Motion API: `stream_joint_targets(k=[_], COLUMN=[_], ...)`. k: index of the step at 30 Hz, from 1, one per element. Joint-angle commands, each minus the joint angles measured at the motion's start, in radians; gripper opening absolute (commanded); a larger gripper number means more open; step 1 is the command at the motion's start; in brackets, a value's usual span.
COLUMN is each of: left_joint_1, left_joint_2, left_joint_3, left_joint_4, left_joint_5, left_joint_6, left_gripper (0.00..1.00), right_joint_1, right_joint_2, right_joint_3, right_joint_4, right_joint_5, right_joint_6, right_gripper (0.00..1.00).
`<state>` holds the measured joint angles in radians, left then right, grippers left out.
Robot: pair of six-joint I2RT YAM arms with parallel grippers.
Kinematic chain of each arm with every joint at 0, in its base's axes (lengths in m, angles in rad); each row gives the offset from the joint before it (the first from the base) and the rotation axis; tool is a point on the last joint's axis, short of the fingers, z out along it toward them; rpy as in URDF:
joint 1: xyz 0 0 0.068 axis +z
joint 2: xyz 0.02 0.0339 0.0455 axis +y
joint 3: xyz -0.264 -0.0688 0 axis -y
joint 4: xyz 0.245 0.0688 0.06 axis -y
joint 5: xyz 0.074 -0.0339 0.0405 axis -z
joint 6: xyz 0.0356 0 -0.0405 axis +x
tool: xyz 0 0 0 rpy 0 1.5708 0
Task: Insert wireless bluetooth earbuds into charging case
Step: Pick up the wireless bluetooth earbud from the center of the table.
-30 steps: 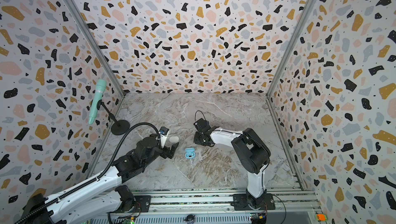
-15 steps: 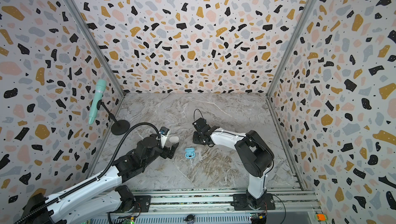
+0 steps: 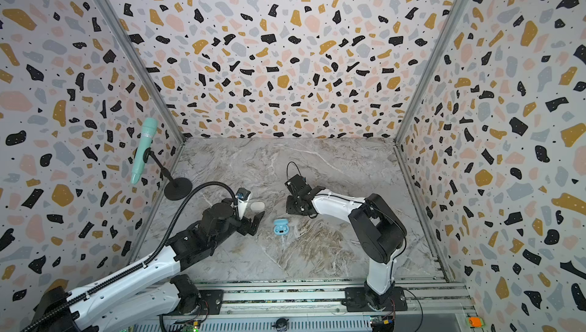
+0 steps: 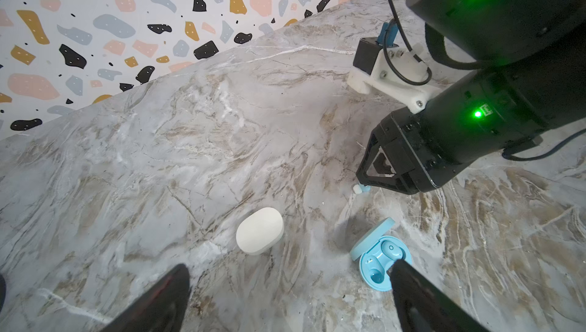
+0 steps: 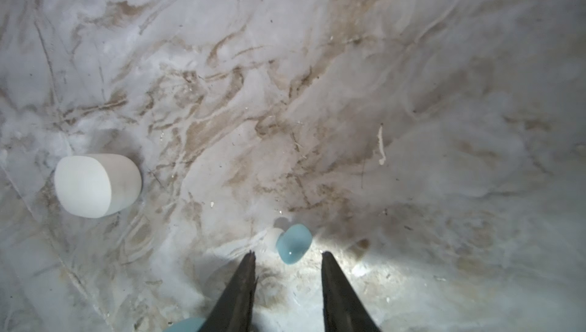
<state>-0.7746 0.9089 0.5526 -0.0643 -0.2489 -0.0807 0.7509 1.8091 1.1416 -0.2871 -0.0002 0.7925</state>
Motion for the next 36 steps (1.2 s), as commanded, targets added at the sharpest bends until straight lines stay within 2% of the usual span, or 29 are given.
stream_joint_targets(k=[1,9,19,36], left_joint_1=[-0.002,-0.002,-0.002,-0.003], left_joint_2=[-0.012,-0.013,-0.014,-0.004], left_joint_3=[0.032,0.032,0.031,0.032], left_joint_4=[0.004,0.002,0.003,0.001], left_joint_5=[-0.012,-0.010,-0.010,-0.007], left_joint_6=[0.013,0.012,0.012,0.012], left_gripper=[1.00,1.00,1.00,1.00], right_joint_1=[0.003,0.008,0.008,0.003], right_joint_2=[0.010,0.057,0.079,0.104], right_joint_3=[0.041,0.068,0.067,0.059], right_joint_4=[-0.051,-0.064,-0.050,-0.010], right_joint_5=[0.007,-0.004,0.002,-0.015], right_joint_6=[0.028,0.030,0.030,0.010], right_gripper=[0.37,0.34,0.24,0.23])
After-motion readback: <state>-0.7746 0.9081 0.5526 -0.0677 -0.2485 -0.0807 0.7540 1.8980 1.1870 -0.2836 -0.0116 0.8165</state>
